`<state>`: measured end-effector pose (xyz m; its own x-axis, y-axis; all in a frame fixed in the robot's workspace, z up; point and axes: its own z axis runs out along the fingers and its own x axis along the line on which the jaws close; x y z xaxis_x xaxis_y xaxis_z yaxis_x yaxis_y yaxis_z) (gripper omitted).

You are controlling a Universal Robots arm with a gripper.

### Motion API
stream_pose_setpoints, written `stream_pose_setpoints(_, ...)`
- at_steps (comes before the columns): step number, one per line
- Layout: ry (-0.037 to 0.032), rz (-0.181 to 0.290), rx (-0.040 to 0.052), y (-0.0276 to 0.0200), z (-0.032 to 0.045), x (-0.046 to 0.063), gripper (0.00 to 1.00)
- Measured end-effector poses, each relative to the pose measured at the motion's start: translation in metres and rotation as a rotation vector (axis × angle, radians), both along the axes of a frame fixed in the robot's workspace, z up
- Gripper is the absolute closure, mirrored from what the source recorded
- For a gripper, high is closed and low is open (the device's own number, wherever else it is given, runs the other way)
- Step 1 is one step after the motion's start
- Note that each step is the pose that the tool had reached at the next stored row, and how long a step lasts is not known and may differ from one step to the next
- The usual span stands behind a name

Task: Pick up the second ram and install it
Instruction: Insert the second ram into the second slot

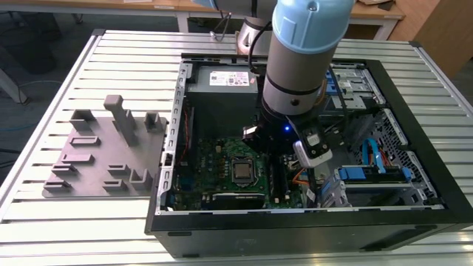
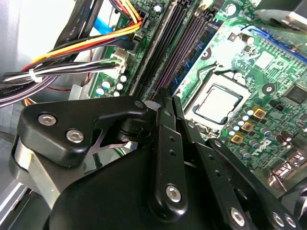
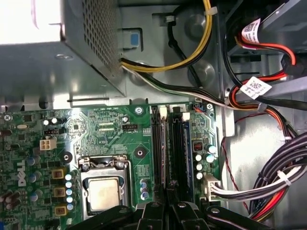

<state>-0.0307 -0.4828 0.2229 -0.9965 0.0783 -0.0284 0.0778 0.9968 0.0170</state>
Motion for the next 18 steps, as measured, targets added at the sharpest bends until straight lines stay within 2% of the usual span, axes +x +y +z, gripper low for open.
stream_pose_setpoints(3, 0.0000, 0.000, -0.0036, 0.0010, -0.0011, 0.0001, 0.89)
stream_pose_setpoints(12, -0.0003, 0.002, -0.0039, 0.0010, -0.0019, -0.0002, 0.89)
stream_pose_setpoints(18, -0.0022, 0.002, -0.0051, 0.0011, 0.0007, -0.0009, 0.89)
